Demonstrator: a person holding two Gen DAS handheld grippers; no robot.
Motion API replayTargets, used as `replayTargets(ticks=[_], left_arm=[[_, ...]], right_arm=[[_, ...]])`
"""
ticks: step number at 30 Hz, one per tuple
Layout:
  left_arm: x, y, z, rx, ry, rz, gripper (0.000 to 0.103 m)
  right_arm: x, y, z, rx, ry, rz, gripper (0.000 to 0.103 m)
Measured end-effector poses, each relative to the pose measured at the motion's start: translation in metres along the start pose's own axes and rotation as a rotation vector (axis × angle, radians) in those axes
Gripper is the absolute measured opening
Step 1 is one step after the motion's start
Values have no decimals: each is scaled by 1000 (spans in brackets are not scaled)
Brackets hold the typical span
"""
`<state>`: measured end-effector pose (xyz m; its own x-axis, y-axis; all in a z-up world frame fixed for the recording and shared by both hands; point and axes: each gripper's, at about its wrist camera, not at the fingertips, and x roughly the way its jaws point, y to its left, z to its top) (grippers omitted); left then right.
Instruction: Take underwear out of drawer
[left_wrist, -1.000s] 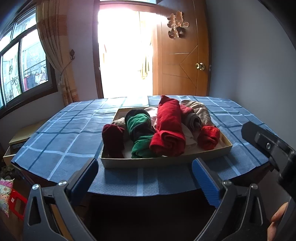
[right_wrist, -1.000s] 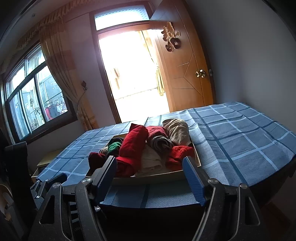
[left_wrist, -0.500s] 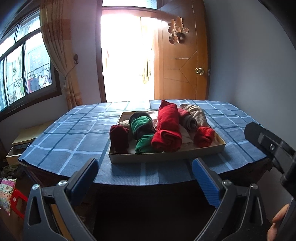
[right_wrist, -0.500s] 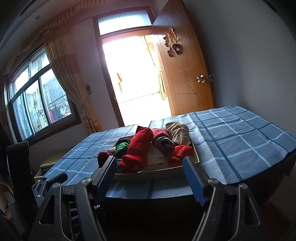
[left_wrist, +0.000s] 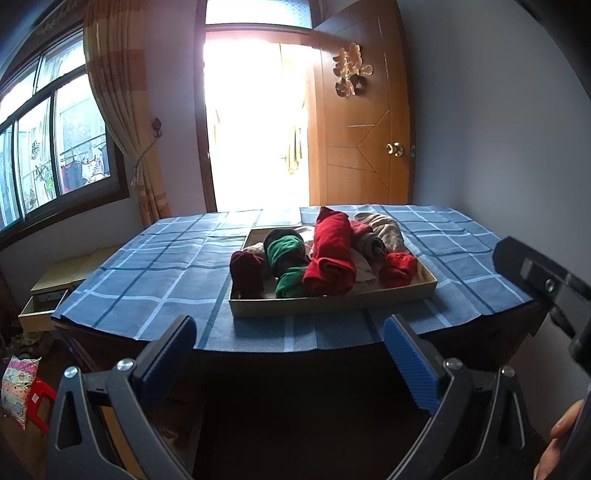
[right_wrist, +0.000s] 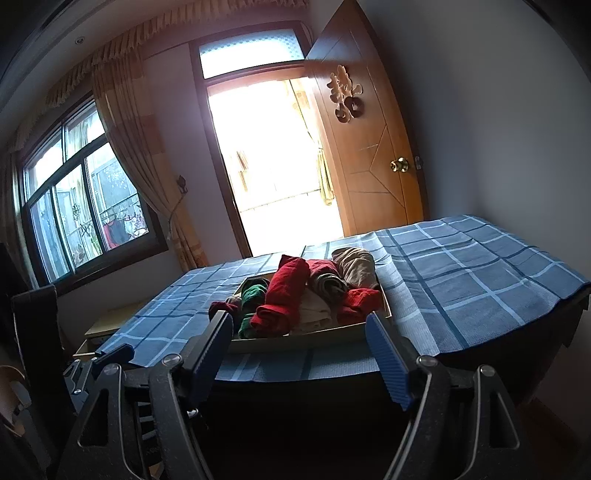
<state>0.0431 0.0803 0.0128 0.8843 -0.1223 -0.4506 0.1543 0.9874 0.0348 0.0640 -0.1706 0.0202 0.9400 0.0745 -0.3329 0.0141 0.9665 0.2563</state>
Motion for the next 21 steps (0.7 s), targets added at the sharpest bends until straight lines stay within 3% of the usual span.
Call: replayTargets(ticks=[21], left_arm=[[-33,0,2,-4,-43,-3,103]], right_arm=[[-39,7,1,-24,-43,15,81]])
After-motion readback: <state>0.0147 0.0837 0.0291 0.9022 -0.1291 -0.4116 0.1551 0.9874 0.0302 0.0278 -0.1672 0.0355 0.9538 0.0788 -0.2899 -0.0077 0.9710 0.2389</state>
